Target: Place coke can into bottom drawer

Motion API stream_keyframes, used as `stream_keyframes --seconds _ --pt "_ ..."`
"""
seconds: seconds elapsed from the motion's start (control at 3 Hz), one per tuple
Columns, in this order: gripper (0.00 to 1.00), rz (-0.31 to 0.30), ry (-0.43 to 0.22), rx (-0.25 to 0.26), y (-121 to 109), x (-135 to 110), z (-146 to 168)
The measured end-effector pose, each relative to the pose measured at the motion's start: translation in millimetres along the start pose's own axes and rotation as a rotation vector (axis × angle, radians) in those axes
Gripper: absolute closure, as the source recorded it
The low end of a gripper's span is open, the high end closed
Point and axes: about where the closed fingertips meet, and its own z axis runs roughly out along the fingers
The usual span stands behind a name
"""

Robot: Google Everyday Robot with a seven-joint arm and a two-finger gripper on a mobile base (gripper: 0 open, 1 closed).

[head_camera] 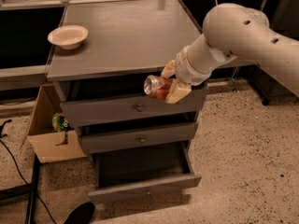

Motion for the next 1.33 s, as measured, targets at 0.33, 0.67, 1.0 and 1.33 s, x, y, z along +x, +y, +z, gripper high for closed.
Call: stream_keyframes --seconds 0.33,0.67,1.0,1.33 --pt "1.00 0.000 0.000 0.000 0 0 0" --pt "1.00 -0.027 0.039 -0.009 14 13 21" --pt "1.00 -0.048 0.079 -0.024 40 36 53" --pt "1.00 -0.060 0.083 -0.036 69 56 89"
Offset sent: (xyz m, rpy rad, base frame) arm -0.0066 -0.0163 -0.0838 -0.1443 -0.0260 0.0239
